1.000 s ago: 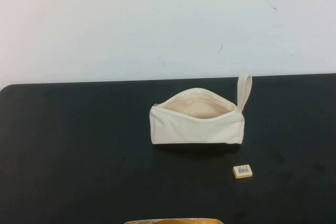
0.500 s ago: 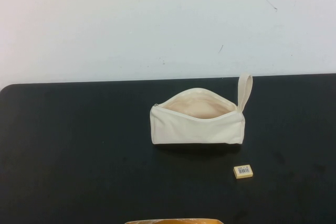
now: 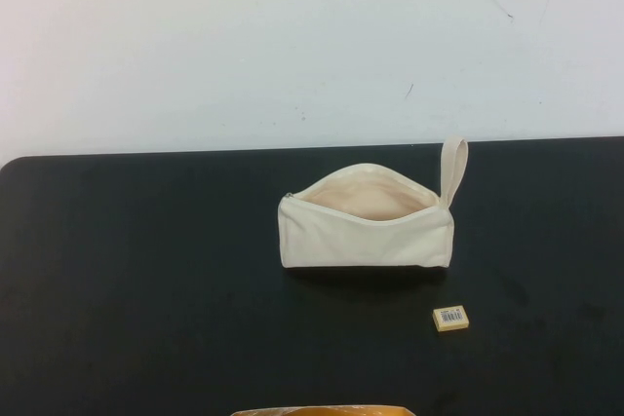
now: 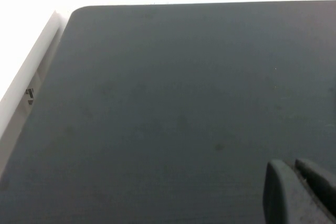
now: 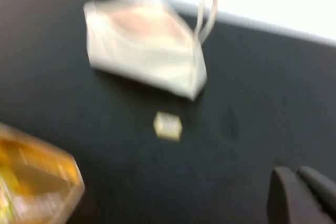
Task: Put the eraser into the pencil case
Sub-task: Pick up the eraser from the table
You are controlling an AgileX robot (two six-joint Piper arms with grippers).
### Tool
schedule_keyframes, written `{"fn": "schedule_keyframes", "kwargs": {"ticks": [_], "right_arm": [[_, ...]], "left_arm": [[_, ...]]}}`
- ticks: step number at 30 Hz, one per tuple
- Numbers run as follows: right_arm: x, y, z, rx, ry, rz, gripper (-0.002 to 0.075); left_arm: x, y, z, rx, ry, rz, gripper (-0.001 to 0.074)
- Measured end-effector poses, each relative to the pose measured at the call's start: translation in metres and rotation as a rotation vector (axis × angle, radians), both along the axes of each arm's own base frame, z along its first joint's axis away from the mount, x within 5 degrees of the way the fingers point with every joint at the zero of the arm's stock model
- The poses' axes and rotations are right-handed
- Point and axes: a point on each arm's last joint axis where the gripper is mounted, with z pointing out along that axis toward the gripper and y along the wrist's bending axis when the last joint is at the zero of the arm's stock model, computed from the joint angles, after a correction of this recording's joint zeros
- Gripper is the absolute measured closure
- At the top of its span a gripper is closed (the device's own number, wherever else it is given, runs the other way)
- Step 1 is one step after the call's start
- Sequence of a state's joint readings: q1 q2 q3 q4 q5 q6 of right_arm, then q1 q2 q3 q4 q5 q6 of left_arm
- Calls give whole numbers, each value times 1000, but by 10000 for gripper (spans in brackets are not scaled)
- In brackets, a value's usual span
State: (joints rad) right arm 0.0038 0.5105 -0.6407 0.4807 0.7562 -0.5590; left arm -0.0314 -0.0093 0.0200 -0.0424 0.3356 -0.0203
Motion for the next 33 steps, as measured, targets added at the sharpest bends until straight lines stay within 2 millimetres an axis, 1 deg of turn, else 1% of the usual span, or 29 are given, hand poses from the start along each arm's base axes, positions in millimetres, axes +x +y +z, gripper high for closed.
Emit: {"fn": "schedule_keyframes", "kwargs": {"ticks": [2,4,6,10,11,14,16,19,23,25,26,28,30,33], "right_arm": [[18,-2,7,-93,98,32,727],[35,-4,14,-144,179,57,727],[56,-3,16,-171,275,92,727],[85,3,20,-194,360,178,727],[93,9,21,-202,375,215,727],[111,27,27,-237,395,283,727],[121,40,29,-286,413,293,727],[138,62,27,-416,460,283,727],[158,100,15,-574,536,264,727],[164,118,7,-639,562,260,727],[169,130,0,-677,574,254,727],[176,146,-12,-723,595,244,727],[181,158,-28,-770,620,248,727],[192,168,-56,-816,678,252,727]], "left_arm": [[0,0,0,0,0,0,737],[0,0,0,0,0,0,737],[0,0,0,0,0,0,737],[0,0,0,0,0,0,737],[0,0,0,0,0,0,737],[0,0,0,0,0,0,737],[0,0,0,0,0,0,737],[0,0,0,0,0,0,736],[0,0,0,0,0,0,736],[0,0,0,0,0,0,736],[0,0,0,0,0,0,736],[0,0,0,0,0,0,736],[0,0,0,0,0,0,736],[0,0,0,0,0,0,736]]}}
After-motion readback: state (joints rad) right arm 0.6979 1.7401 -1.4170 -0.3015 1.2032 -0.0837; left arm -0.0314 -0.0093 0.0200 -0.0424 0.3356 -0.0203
